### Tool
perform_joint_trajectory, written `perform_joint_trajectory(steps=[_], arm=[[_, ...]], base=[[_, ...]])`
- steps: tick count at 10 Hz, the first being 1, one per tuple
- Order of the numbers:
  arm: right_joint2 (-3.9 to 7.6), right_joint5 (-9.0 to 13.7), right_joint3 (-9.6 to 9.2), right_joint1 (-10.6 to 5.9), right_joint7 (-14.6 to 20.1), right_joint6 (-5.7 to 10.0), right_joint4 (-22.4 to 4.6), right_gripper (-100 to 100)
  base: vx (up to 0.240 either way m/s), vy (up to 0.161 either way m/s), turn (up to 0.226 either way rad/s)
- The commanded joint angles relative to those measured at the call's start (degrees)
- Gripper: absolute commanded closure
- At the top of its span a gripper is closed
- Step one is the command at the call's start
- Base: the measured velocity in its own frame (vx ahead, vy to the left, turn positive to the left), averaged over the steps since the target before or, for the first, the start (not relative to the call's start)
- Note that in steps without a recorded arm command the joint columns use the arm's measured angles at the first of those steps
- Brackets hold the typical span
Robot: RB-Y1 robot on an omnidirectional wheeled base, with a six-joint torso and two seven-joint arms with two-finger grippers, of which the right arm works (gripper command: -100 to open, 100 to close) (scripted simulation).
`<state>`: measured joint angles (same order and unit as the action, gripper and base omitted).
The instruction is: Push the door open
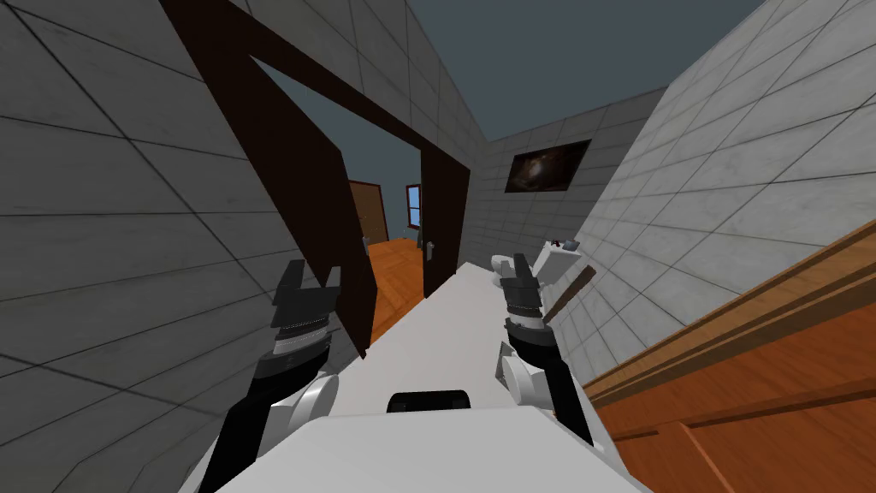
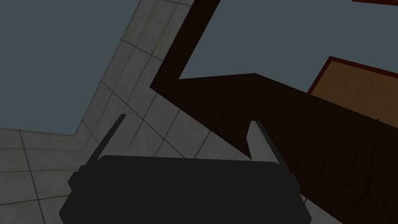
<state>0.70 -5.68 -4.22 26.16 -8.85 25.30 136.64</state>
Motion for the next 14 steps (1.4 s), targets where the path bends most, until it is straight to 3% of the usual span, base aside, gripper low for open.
perform_joint_trajectory(steps=[1,8,14], arm=[[0.77,0.3,-1.52,-1.19,0.6,-0.15,-1.9,-100],[3.0,1.4,-8.19,-6.4,3.3,-0.82,-10.5,-100],[4.11,2.4,-13.64,-10.66,5.5,-1.36,-17.4,-100]], base=[[0.135,-0.09,-0.027],[0.169,-0.025,-0.045],[0.142,-0.03,-0.04]])
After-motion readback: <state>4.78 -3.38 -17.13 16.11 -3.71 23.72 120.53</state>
